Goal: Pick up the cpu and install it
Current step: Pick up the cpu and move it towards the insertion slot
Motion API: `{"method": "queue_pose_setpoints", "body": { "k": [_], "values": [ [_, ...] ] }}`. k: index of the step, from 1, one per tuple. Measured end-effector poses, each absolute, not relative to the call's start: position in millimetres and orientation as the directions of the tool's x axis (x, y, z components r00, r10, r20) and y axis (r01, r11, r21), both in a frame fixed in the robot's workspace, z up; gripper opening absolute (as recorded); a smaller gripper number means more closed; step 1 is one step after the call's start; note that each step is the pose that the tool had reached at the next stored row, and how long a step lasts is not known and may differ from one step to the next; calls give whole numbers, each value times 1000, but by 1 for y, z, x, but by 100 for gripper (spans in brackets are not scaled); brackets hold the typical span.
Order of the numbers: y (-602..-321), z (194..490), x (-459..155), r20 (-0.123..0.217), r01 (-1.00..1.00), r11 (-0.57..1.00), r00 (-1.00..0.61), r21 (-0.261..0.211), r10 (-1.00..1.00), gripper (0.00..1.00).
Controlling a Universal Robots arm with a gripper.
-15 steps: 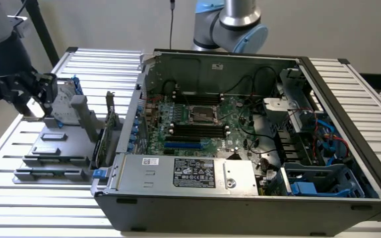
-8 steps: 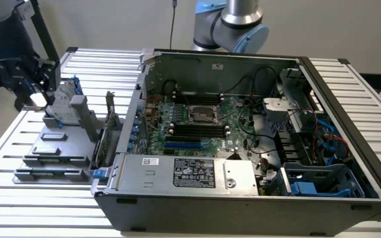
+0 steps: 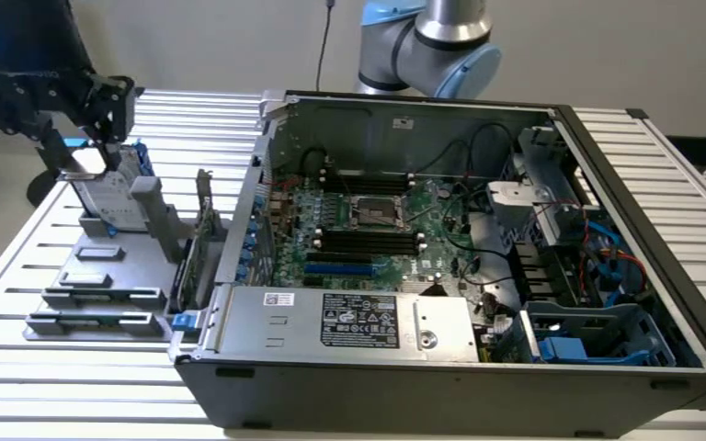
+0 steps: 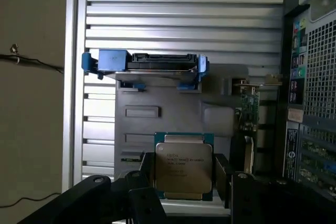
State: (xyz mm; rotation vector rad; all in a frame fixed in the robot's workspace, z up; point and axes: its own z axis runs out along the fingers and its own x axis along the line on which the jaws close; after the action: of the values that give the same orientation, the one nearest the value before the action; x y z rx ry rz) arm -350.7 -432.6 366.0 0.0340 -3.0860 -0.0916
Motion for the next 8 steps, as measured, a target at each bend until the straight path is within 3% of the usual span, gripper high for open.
{"method": "queue_pose_setpoints", "body": {
  "k": [8],
  "values": [
    [-433,388,-314,56,-21,997,-998,68,-25,54]
  ]
}}
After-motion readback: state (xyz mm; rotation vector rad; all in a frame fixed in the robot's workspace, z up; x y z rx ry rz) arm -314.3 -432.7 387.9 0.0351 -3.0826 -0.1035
